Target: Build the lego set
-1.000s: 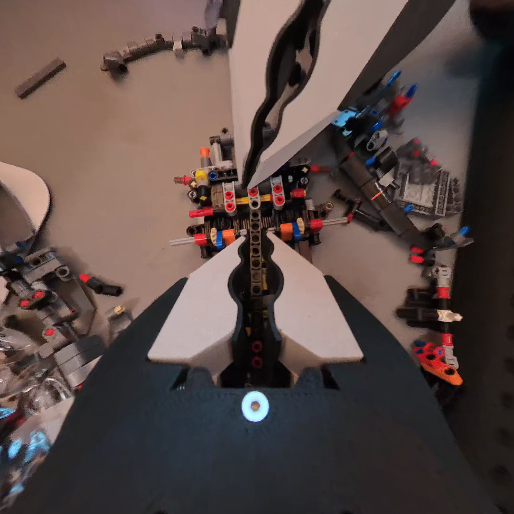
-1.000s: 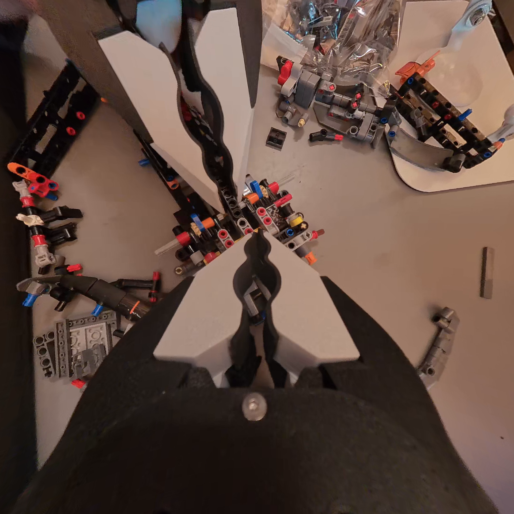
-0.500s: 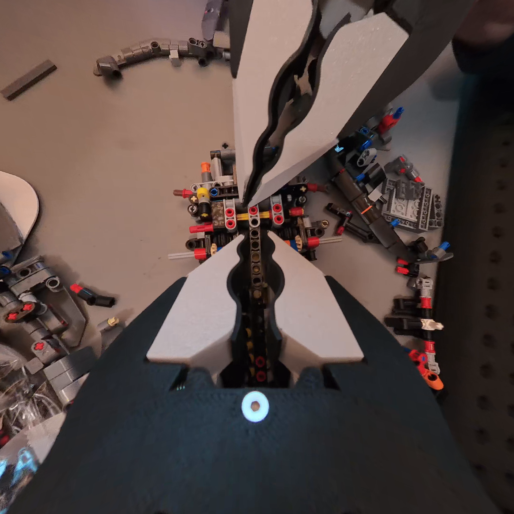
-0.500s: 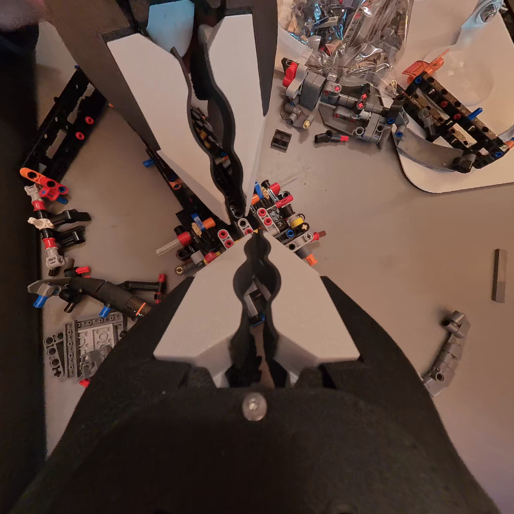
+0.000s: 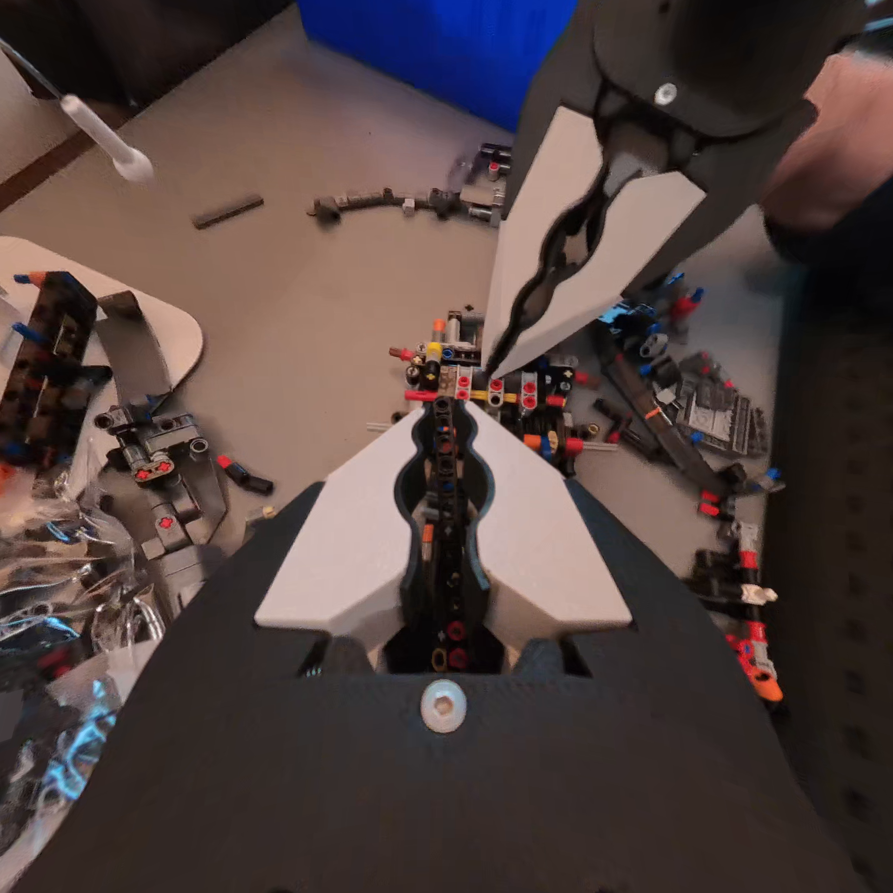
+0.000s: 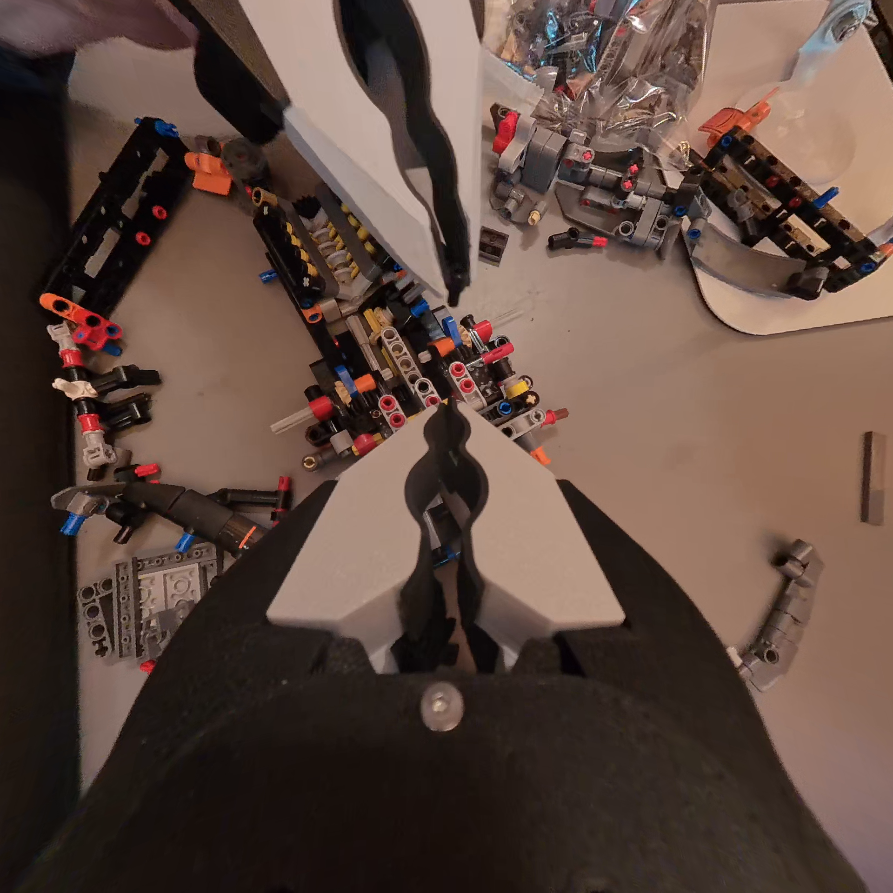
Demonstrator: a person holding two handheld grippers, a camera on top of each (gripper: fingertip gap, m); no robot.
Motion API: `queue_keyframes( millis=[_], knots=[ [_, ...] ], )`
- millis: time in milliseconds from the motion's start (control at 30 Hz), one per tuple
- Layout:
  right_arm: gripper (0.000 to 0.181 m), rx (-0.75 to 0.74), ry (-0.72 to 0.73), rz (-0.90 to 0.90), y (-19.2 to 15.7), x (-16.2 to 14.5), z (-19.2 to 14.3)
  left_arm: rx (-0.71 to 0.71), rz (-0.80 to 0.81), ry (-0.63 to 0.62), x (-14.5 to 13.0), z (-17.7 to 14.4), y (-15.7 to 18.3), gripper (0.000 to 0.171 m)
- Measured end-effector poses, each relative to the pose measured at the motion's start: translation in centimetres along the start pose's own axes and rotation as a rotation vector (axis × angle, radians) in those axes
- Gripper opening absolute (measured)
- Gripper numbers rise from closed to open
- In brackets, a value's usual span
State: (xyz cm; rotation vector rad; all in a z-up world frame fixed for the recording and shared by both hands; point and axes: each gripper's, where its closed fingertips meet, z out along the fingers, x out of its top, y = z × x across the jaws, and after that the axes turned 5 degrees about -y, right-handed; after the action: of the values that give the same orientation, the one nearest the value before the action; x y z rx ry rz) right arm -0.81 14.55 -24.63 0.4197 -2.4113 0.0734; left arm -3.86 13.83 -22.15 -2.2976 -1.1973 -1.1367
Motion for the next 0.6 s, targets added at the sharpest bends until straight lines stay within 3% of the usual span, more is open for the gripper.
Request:
queue_keyframes(
  millis=[167,333,400,600],
  knots=[
    [0.0,0.005,0.006,-0.009,-0.2,0.0,-0.1,-0.023,-0.024,0.067,1.2,-3.2,-0.9,0.007],
    [0.0,0.023,0.012,-0.016,-0.3,0.0,-0.2,-0.085,-0.173,-0.104,-2.4,-1.7,-1.6,0.022],
    [0.0,0.025,0.009,-0.014,-0.3,0.0,-0.2,-0.014,-0.162,-0.151,-3.0,-1.5,-2.6,0.033],
    [0.0,0.0,-0.007,-0.029,-0.1,0.0,-0.7,-0.011,-0.023,-0.13,-1.5,-1.8,-0.9,0.03]
  ],
)
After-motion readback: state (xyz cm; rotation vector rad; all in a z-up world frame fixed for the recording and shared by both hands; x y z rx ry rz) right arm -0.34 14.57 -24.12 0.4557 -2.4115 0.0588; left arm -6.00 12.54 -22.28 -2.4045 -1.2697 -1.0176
